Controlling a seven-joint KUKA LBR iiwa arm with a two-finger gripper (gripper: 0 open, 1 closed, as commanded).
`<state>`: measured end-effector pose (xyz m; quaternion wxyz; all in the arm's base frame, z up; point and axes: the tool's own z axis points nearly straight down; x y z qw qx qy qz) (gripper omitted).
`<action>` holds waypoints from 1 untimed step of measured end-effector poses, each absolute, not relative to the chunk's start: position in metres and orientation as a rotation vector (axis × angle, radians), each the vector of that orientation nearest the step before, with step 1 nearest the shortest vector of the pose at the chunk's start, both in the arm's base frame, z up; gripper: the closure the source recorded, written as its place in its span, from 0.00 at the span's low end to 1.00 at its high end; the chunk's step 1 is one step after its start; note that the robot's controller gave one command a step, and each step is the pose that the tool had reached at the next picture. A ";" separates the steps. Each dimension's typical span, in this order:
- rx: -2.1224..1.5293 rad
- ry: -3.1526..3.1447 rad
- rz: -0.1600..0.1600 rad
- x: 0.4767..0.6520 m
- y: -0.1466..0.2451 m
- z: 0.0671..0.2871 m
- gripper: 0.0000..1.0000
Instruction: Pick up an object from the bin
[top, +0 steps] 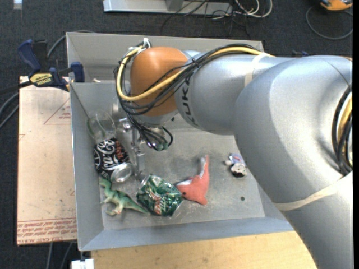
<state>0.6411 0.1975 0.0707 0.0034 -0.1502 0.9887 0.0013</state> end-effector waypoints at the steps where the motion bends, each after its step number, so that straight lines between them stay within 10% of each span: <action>1: -0.289 3.128 0.005 0.606 0.166 0.070 0.00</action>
Offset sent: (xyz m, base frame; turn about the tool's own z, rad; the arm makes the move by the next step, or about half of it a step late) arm -0.0483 -0.0263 -0.0007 -0.2902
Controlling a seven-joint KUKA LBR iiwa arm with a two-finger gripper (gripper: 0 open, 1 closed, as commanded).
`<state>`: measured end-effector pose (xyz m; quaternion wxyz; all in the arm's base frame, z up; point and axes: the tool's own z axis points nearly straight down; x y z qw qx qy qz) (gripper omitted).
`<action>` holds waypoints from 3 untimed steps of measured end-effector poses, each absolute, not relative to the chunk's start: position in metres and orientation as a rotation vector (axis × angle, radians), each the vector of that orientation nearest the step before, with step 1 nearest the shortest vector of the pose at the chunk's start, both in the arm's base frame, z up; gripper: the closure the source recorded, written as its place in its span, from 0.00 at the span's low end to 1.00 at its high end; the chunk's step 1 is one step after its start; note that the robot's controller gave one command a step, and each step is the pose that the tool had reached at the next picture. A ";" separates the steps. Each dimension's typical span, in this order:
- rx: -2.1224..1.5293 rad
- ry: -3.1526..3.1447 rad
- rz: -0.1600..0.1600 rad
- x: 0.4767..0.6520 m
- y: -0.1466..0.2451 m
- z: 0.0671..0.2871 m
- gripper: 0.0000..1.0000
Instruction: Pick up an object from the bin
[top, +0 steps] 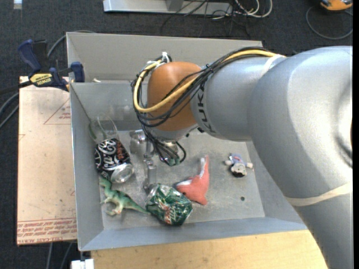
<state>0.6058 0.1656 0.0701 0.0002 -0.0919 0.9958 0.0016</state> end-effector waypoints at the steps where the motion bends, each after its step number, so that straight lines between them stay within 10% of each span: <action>1: -0.859 3.013 0.004 0.594 0.171 0.070 0.00; 2: -0.189 3.133 0.008 0.586 0.146 0.070 0.00; 3: -1.040 2.954 0.004 0.548 0.147 0.070 0.00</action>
Offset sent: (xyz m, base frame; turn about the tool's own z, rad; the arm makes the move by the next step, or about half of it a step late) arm -0.0219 -0.0250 -0.0001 0.0758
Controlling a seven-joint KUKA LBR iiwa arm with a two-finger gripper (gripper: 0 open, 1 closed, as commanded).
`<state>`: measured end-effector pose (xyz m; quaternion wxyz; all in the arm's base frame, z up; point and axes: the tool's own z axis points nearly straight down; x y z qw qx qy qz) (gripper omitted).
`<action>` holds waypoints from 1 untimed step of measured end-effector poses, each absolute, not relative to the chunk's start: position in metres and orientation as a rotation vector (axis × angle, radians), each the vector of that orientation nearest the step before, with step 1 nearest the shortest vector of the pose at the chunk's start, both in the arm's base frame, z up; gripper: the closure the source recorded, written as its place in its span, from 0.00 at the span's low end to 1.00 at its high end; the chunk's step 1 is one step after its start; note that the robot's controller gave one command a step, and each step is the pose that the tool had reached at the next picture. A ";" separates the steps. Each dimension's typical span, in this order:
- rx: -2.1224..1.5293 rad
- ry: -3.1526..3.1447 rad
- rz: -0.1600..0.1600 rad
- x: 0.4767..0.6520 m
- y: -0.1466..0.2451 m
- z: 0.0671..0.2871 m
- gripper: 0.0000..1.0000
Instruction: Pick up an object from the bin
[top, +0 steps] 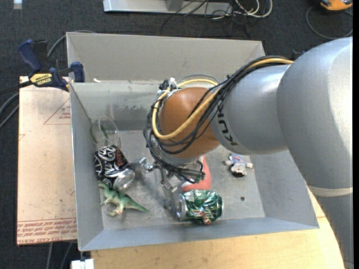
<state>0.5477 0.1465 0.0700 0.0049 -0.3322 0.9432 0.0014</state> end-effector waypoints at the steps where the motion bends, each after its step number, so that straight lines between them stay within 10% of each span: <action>1: -0.519 3.093 0.010 0.551 0.082 0.071 0.00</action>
Offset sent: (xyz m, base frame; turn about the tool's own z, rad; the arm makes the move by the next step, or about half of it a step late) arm -0.0007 -0.0660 0.0213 -0.0419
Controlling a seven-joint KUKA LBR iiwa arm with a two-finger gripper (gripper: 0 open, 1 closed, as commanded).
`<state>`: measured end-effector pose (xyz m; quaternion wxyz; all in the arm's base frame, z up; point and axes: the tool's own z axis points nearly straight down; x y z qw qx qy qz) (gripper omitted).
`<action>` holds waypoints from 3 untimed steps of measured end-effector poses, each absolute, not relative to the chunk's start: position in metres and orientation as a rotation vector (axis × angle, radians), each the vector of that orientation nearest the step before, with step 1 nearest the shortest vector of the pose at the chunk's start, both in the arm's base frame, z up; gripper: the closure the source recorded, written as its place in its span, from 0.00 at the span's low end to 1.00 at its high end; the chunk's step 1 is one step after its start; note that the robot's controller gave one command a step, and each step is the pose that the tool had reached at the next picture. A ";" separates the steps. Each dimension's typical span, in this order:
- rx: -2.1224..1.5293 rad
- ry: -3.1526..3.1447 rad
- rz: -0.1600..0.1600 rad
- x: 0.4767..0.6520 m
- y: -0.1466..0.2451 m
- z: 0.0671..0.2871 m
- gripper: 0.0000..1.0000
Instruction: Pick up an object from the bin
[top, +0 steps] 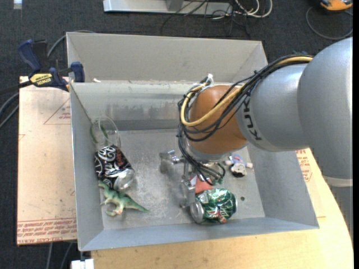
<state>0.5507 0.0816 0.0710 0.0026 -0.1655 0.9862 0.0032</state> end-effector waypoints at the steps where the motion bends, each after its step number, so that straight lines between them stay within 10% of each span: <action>1: -1.099 2.930 0.006 0.548 0.081 0.091 0.00; 2: -0.578 3.080 0.011 0.557 0.020 0.132 0.00; 3: -1.015 2.951 0.005 0.546 0.019 0.080 0.00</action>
Offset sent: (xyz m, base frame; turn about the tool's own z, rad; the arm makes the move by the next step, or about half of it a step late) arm 0.0071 -0.0660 0.0640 -0.0376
